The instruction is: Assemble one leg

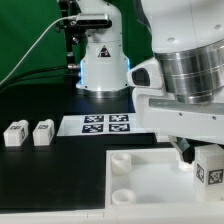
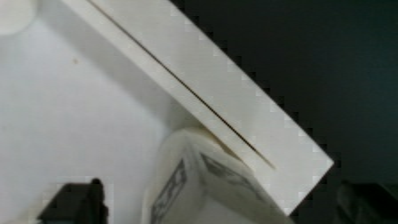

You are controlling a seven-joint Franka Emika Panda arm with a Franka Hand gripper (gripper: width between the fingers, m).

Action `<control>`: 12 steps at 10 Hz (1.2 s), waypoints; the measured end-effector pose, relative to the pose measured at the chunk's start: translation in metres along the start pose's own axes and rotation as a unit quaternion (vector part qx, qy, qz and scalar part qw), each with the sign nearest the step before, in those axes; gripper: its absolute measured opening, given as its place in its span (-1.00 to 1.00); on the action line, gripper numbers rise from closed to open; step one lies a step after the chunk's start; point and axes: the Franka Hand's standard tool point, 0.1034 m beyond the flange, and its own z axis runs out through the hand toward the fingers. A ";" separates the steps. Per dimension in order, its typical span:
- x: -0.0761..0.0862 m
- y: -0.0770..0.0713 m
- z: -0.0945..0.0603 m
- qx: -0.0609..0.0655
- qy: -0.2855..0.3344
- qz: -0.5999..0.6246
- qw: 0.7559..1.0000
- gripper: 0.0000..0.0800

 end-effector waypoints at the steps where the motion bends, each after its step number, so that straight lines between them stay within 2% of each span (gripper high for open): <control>1: 0.000 0.001 0.000 0.000 0.000 -0.059 0.998 0.62; 3: 0.003 0.003 -0.001 -0.022 0.008 -0.210 0.977 0.62; 4: 0.009 0.005 -0.002 -0.029 0.008 -0.316 0.948 0.62; 5: 0.010 0.005 -0.002 -0.037 0.010 -0.371 0.928 0.62; 6: 0.009 0.004 -0.002 -0.034 0.011 -0.335 0.942 0.62; 7: 0.010 0.005 -0.002 -0.035 0.011 -0.339 0.940 0.31; 8: 0.009 0.004 -0.002 -0.031 0.012 -0.282 0.959 -0.03; 9: 0.008 0.003 -0.001 -0.029 0.013 -0.229 0.973 -0.03; 10: 0.008 0.003 -0.001 -0.029 0.014 -0.191 0.981 -0.26; 12: 0.008 0.003 -0.002 -0.025 0.017 -0.074 0.997 -0.26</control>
Offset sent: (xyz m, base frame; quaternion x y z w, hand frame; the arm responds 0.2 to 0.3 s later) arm 0.0094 -0.0059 0.0011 -0.0155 -0.0257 -0.3720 0.9278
